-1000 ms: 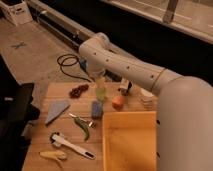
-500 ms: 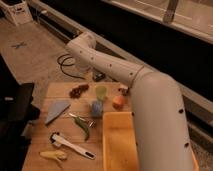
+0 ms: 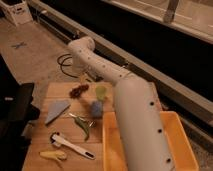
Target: Place grapes in table surface
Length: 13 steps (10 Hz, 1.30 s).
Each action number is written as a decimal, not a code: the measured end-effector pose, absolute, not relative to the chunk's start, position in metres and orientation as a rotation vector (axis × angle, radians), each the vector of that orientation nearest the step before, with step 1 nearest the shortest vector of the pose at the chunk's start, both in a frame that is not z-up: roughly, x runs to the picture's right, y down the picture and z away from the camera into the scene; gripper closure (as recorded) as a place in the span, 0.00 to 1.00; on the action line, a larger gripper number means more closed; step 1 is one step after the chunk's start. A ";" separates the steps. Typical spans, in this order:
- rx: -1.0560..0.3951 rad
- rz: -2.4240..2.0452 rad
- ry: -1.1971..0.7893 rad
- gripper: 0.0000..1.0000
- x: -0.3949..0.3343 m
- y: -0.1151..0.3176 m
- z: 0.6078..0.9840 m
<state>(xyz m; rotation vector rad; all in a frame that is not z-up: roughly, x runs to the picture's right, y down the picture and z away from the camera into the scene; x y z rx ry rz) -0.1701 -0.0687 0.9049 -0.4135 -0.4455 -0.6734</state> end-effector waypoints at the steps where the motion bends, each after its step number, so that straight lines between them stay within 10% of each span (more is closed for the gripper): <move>1: -0.432 -0.678 -0.459 0.35 -0.179 -0.066 0.914; 13: -0.532 -0.779 -0.440 0.35 -0.184 -0.017 0.953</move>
